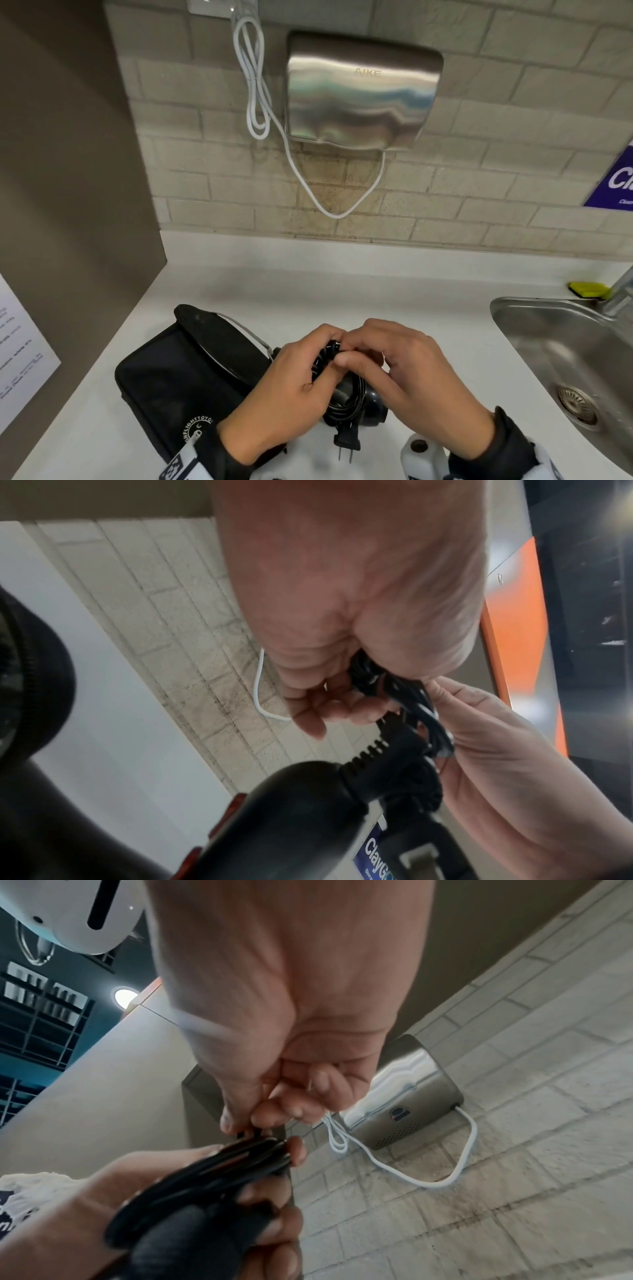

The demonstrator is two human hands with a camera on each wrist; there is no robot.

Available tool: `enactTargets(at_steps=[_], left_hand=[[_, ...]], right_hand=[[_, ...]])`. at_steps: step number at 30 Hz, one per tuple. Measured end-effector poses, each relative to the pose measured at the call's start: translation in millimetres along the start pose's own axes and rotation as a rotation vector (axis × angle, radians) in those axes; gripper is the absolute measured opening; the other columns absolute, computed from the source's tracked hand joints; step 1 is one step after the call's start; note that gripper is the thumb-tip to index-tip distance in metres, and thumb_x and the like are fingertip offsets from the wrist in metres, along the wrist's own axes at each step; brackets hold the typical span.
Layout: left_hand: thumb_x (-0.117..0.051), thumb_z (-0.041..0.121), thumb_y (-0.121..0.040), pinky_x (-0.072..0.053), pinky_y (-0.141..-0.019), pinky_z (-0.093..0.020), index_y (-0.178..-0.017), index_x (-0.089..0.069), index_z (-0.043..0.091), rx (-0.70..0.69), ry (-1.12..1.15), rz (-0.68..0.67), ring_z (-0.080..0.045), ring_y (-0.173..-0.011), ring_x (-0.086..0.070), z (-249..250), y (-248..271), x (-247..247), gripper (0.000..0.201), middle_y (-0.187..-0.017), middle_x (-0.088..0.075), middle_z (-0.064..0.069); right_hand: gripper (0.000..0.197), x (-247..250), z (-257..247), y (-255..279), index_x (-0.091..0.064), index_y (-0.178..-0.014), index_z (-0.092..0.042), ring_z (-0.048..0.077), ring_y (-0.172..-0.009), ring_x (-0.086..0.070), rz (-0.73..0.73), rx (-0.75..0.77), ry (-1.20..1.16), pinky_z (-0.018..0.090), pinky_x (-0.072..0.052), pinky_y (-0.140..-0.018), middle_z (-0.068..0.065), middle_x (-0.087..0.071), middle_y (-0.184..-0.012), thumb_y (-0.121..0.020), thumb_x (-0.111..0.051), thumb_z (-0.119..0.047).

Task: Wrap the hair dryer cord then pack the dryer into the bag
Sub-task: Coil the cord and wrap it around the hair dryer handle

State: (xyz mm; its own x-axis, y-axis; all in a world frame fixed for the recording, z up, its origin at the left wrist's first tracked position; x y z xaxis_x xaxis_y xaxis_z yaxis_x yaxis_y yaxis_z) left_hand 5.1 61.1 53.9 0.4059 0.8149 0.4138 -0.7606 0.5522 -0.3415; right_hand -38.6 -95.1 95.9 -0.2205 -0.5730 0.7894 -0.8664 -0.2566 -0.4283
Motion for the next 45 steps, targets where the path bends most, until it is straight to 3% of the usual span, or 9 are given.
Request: enactTargets(at_steps=[5, 9, 13, 18, 21, 29, 35, 39, 45], left_hand=[[-0.052, 0.014, -0.100, -0.054, -0.072, -0.035, -0.106, -0.060, 0.025, -0.004, 0.021, -0.040, -0.017, -0.080, -0.066, 0.2, -0.7, 0.8, 0.015, -0.088, -0.070, -0.001], [-0.052, 0.008, -0.099, -0.049, -0.067, -0.015, -0.103, -0.062, 0.026, 0.026, 0.106, 0.096, -0.005, -0.077, -0.064, -3.4, -0.1, -1.3, 0.022, -0.082, -0.066, 0.009], [-0.052, 0.005, -0.099, -0.047, -0.071, -0.010, -0.098, -0.065, 0.032, 0.060, 0.197, 0.205, -0.004, -0.077, -0.064, -12.1, 1.1, 0.3, 0.030, -0.082, -0.065, 0.009], [-0.051, 0.018, -0.093, -0.047, -0.070, -0.011, -0.096, -0.066, 0.031, 0.039, 0.307, 0.288, -0.004, -0.071, -0.059, -19.7, -0.8, -0.7, 0.020, -0.076, -0.063, 0.002], [-0.050, 0.022, -0.093, -0.046, -0.069, -0.012, -0.097, -0.067, 0.028, 0.034, 0.352, 0.290, -0.002, -0.069, -0.058, -21.9, -1.2, -2.0, 0.018, -0.074, -0.062, 0.008], [-0.048, 0.045, -0.091, -0.047, -0.071, -0.016, -0.102, -0.065, 0.025, 0.022, 0.353, 0.250, -0.005, -0.074, -0.058, -26.1, 0.3, -2.8, 0.028, -0.079, -0.063, 0.009], [-0.041, 0.046, -0.095, -0.052, -0.089, -0.027, -0.106, -0.067, 0.023, 0.025, 0.300, 0.218, -0.022, -0.100, -0.065, -24.9, -1.5, -5.7, 0.036, -0.107, -0.070, -0.002], [-0.041, 0.049, -0.094, -0.054, -0.091, -0.041, -0.104, -0.066, 0.026, 0.045, 0.323, 0.229, -0.026, -0.102, -0.066, -24.5, -1.5, -3.2, 0.036, -0.109, -0.071, -0.003], [-0.041, 0.042, -0.097, -0.054, -0.086, -0.028, -0.102, -0.066, 0.022, 0.025, 0.291, 0.221, -0.019, -0.095, -0.067, -22.9, -2.6, -2.7, 0.033, -0.102, -0.071, -0.005]], right_hand=[[0.018, -4.1, 1.6, 2.3, -0.064, -0.086, -0.034, 0.001, -0.070, -0.056, 0.056, -0.038, -0.052, 0.010, -0.038, -0.062, -0.027, -0.057, -0.073, -0.090, -0.056, -0.049], [0.008, -6.1, 3.6, 7.8, -0.065, -0.086, -0.032, 0.012, -0.068, -0.061, 0.209, -0.165, -0.358, 0.015, -0.043, -0.056, -0.006, -0.068, -0.076, -0.086, -0.067, -0.040], [0.009, -20.4, 21.7, 28.9, -0.065, -0.086, -0.027, 0.009, -0.062, -0.056, 0.390, -0.368, -0.630, 0.021, -0.044, -0.057, 0.003, -0.065, -0.074, -0.088, -0.058, -0.032], [0.027, -61.0, 26.5, 56.3, -0.071, -0.092, -0.023, 0.009, -0.067, -0.054, 0.174, -0.459, -0.785, 0.023, -0.044, -0.062, -0.002, -0.066, -0.077, -0.069, -0.073, -0.038], [0.018, -69.6, 21.1, 60.4, -0.070, -0.088, -0.029, 0.003, -0.068, -0.054, 0.057, -0.429, -0.697, 0.020, -0.044, -0.063, -0.012, -0.065, -0.075, -0.071, -0.076, -0.031], [0.017, -49.6, 32.4, 48.8, -0.063, -0.099, -0.035, 0.012, -0.085, -0.066, 0.098, -0.349, -0.462, 0.024, -0.055, -0.075, -0.008, -0.067, -0.094, -0.088, -0.060, -0.023], [0.026, -48.5, 23.8, 35.0, -0.062, -0.104, -0.031, 0.002, -0.092, -0.057, 0.115, -0.173, -0.223, 0.010, -0.042, -0.078, -0.013, -0.059, -0.097, -0.093, -0.052, -0.010], [0.018, -54.4, 17.2, 32.1, -0.065, -0.098, -0.021, 0.005, -0.092, -0.058, 0.094, -0.179, -0.260, 0.019, -0.049, -0.078, -0.010, -0.058, -0.098, -0.092, -0.053, -0.009], [0.022, -51.4, 12.1, 33.3, -0.073, -0.100, -0.022, 0.017, -0.087, -0.068, 0.140, -0.330, -0.776, 0.031, -0.056, -0.074, 0.001, -0.070, -0.095, -0.086, -0.064, -0.008]])
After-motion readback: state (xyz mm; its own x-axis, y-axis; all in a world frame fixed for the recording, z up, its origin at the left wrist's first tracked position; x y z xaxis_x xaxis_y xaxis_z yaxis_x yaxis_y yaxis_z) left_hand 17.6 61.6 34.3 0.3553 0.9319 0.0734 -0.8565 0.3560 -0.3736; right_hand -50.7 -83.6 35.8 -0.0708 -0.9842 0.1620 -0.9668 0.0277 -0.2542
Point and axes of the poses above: each hand's wrist, its own y-axis away from the middle knuckle, its own x-axis out of the back of the hand, z = x × y, the point moved 2 cm from there along -y, towards the middle knuckle
